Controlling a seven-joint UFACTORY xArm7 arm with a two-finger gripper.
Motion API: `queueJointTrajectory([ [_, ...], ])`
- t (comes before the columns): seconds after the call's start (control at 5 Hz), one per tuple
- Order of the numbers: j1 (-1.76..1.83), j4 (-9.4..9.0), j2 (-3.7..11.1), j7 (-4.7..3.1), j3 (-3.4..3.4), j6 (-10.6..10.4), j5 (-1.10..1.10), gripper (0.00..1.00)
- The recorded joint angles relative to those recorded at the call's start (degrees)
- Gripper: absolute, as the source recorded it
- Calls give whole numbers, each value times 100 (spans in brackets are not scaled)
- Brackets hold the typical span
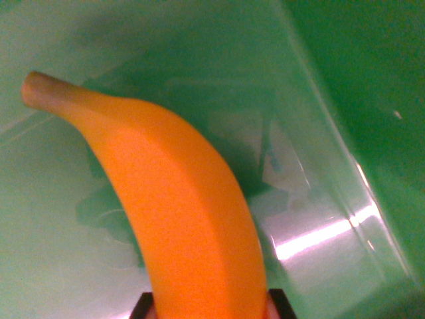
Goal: Pick fruit
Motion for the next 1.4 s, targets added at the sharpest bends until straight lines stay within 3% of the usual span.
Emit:
queueJointTrajectory([
  [0.2,2,87,-51,0,0,138,-5,100],
  [0.4,2,87,-51,0,0,138,-5,100],
  [0.6,5,194,-113,0,0,307,-10,100],
  [0.8,5,194,-113,0,0,307,-10,100],
  [1.0,8,309,-181,0,0,488,-16,100],
  [1.2,8,309,-181,0,0,488,-16,100],
  [1.4,12,438,-257,0,0,694,-23,100],
])
